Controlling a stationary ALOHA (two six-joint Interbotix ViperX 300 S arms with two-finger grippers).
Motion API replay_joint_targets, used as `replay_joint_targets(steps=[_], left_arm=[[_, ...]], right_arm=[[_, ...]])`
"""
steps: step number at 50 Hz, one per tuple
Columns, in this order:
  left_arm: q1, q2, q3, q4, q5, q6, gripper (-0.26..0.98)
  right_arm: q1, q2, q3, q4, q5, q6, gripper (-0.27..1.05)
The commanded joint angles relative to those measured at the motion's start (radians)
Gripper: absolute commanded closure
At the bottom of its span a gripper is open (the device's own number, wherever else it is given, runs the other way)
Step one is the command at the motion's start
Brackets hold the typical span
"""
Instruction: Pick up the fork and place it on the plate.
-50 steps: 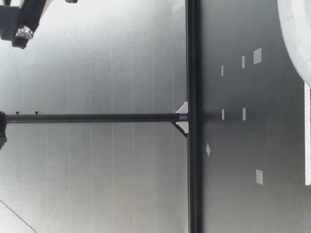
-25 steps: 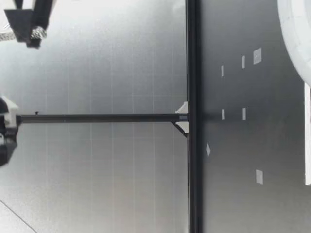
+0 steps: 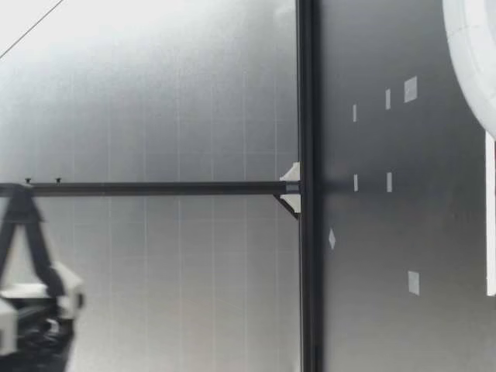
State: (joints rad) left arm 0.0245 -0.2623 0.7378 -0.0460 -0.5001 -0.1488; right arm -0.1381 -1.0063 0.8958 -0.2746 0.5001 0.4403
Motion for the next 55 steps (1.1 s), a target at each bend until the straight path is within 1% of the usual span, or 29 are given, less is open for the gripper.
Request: replay_joint_targets(steps=[1,6,10,15,19,28,35,40,55], left_arm=[[0.002,-0.011,0.006,-0.002,-0.006,-0.011,-0.19],[0.002,-0.003,0.017,-0.002,-0.006,-0.023,-0.19],[0.002,-0.003,0.029,-0.002,-0.003,-0.035,-0.19],[0.002,-0.006,0.040,-0.002,-0.003,-0.043,-0.19],[0.002,-0.009,0.046,-0.002,-0.003,-0.046,-0.19],[0.002,-0.021,0.066,-0.002,-0.003,-0.048,-0.19],[0.002,-0.040,0.087,0.000,-0.005,-0.048,-0.19],[0.002,-0.055,0.101,-0.002,-0.003,-0.048,-0.19],[0.002,-0.071,0.130,0.000,-0.003,-0.046,-0.19]], right_arm=[[0.048,0.035,-0.072,0.038,0.132,-0.003,0.71],[0.094,0.091,-0.147,0.067,0.314,-0.035,0.71],[0.104,0.143,-0.190,0.107,0.494,-0.100,0.71],[0.104,0.207,-0.189,0.161,0.652,-0.190,0.71],[0.100,0.253,-0.166,0.184,0.716,-0.252,0.71],[0.040,0.307,-0.078,0.219,0.676,-0.311,0.71],[0.040,0.333,0.025,0.279,0.571,-0.342,0.71],[0.040,0.357,0.072,0.291,0.512,-0.357,0.71],[0.041,0.502,0.104,0.304,0.460,-0.407,0.71]])
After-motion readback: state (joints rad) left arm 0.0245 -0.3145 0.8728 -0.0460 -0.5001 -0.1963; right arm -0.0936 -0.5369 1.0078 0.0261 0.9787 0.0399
